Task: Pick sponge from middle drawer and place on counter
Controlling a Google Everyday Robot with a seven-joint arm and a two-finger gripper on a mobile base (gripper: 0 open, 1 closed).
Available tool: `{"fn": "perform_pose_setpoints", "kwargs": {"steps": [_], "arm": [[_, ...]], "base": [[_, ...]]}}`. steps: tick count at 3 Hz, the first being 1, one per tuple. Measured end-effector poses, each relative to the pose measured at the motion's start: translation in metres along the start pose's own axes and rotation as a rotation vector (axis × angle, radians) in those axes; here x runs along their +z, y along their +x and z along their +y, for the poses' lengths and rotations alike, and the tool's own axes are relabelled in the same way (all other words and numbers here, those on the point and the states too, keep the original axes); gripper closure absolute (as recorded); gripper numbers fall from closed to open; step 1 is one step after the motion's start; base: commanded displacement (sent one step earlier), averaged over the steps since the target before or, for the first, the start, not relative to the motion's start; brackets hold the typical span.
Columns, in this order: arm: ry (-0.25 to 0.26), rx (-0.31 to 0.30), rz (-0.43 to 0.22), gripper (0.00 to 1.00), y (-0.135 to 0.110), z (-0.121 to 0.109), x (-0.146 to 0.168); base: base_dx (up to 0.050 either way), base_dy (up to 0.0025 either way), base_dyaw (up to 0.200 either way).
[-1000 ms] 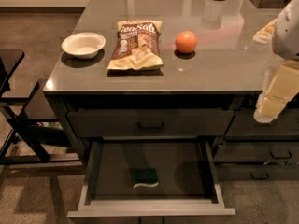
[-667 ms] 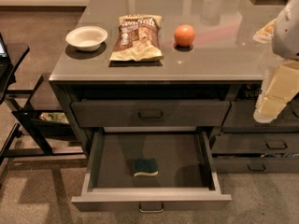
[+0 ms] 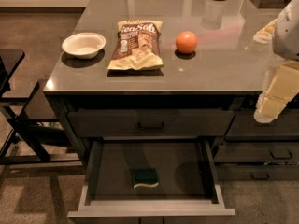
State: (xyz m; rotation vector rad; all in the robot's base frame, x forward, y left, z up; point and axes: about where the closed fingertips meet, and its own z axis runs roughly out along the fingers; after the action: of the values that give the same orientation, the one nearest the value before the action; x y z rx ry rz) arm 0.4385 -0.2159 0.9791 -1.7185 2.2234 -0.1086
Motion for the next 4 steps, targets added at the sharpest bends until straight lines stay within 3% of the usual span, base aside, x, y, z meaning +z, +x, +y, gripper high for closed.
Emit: {"fn": "perform_pose_setpoints", "kwargs": {"steps": [4], "arm": [[0.0, 0.0, 0.0, 0.88, 0.0, 0.0, 0.0]], "base": [[0.0, 0.0, 0.0]]}}
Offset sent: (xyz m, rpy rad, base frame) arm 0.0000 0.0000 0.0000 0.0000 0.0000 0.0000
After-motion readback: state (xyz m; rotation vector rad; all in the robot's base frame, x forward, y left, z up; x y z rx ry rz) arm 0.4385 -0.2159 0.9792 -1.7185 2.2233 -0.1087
